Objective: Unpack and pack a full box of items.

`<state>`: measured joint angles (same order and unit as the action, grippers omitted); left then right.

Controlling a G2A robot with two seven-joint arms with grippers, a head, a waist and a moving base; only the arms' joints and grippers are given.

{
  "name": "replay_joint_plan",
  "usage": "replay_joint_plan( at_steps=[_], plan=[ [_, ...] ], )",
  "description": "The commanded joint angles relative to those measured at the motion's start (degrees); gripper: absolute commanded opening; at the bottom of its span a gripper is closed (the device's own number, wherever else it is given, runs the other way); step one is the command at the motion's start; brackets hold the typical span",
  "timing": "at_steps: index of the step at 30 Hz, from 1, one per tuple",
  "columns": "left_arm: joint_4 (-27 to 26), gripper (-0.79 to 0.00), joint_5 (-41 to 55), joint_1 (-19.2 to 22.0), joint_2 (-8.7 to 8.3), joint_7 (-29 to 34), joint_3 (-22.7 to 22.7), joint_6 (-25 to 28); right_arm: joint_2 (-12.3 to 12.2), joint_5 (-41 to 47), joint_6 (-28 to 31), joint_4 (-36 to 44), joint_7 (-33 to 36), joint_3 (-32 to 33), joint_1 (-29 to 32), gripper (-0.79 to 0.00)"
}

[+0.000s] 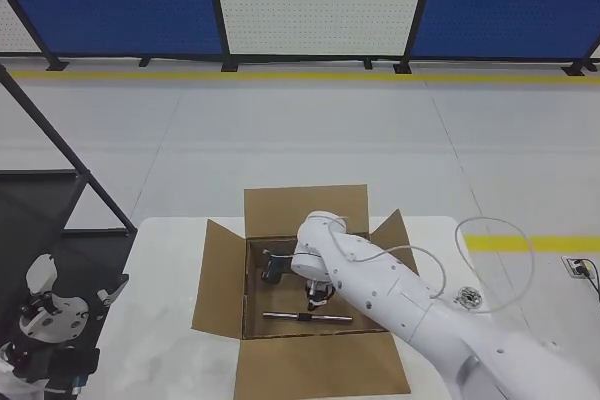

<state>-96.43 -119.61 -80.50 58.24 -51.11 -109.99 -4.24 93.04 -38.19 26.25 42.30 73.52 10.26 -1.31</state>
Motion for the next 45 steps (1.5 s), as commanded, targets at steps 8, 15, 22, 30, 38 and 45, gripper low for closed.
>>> replay_joint_plan(
  at_steps=[8, 15, 22, 30, 38, 45],
  plan=[
    [0.0, 0.0, 0.0, 0.0, 0.0, 0.0, 0.0, 0.0, 2.76, 2.71, 4.1, -6.28, -3.16, 1.12, 1.12, 0.0],
    [0.0, 0.0, 0.0, 0.0, 0.0, 0.0, 0.0, 0.0, 2.76, 2.71, 4.1, -6.28, -3.16, 1.12, 1.12, 0.0],
    [0.0, 0.0, 0.0, 0.0, 0.0, 0.0, 0.0, 0.0, 2.68, 0.95, 4.95, -6.13, -5.31, 0.76, 2.61, 0.0],
    [0.0, 0.0, 0.0, 0.0, 0.0, 0.0, 0.0, 0.0, 4.4, -1.92, 7.66, -9.14, -9.4, -0.06, 4.82, 0.0],
    [0.0, 0.0, 0.0, 0.0, 0.0, 0.0, 0.0, 0.0, 6.75, -3.43, 10.42, -14.72, -12.35, -0.19, 5.44, -0.231],
    [0.0, 0.0, 0.0, 0.0, 0.0, 0.0, 0.0, 0.0, 8.6, -4.36, 11.65, -18.73, -13.79, -0.09, 5.75, -0.44]
  ],
)
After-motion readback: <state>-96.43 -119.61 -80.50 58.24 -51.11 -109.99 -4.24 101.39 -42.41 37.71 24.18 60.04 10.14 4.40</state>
